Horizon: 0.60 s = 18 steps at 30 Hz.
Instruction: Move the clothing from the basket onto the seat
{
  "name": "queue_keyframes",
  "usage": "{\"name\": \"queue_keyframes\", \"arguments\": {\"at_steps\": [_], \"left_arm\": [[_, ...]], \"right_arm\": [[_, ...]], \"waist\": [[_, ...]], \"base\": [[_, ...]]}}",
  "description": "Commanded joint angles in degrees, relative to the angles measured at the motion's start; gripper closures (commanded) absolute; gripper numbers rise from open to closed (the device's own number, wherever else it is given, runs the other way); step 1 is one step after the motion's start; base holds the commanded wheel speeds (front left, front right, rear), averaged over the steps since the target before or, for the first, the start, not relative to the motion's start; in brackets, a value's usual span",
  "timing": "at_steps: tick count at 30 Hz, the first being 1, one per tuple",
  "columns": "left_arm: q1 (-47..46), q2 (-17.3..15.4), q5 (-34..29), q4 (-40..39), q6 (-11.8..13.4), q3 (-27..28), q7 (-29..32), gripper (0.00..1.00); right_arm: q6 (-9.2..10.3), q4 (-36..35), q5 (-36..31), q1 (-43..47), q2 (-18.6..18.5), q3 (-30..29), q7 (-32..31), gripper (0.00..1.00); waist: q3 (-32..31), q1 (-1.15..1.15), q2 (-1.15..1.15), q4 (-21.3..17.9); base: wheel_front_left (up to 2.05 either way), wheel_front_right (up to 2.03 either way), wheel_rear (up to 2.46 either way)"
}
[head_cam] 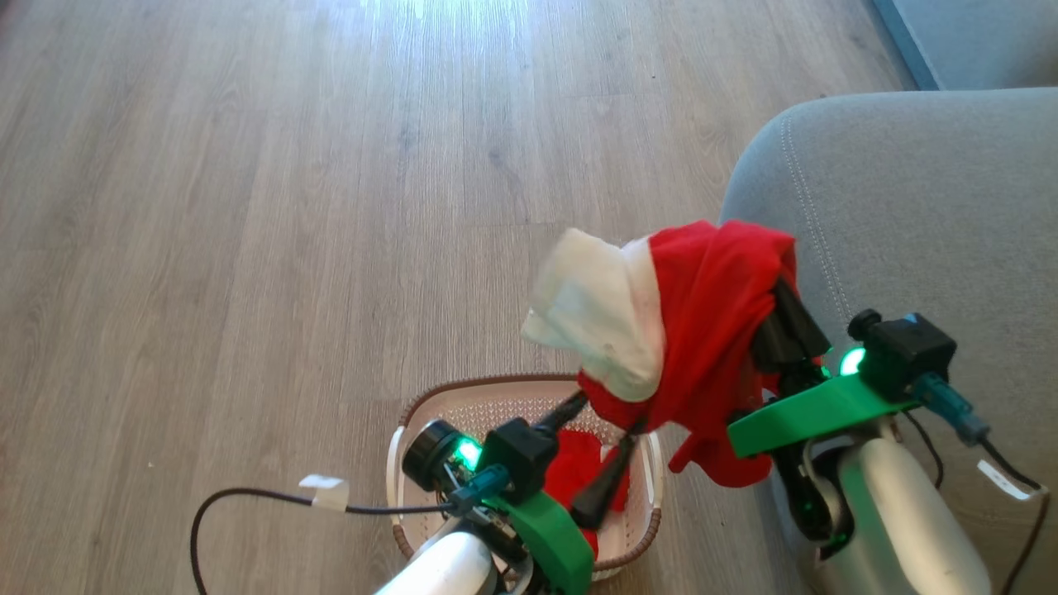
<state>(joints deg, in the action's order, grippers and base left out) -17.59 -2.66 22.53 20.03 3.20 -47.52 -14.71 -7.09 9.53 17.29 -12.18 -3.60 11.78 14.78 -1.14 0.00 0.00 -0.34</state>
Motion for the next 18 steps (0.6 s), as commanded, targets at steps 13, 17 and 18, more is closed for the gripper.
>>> {"name": "queue_keyframes", "arguments": {"at_steps": [13,17,18], "left_arm": [[-1.22,-0.21,-3.33,1.97,1.10,5.28,-0.29,0.00],[-0.48,-0.21,-4.52,1.81,0.45,7.24,-0.29,0.00],[-0.24,-0.21,-4.76,1.63,0.25,7.70,-0.29,0.00]], "right_arm": [[-0.40,-3.64,-2.64,-2.13,0.72,-2.77,0.22,1.00],[-0.40,-4.13,-3.74,-1.43,0.72,-4.72,0.22,1.00],[-0.40,-4.23,-4.03,-1.24,0.72,-5.15,0.22,1.00]], "waist": [[-0.30,0.00,0.00,0.32],[-0.57,0.00,0.00,0.41],[-0.65,0.00,0.00,0.36]], "base": [[0.00,0.00,0.00],[0.00,0.00,0.00],[0.00,0.00,0.00]]}}
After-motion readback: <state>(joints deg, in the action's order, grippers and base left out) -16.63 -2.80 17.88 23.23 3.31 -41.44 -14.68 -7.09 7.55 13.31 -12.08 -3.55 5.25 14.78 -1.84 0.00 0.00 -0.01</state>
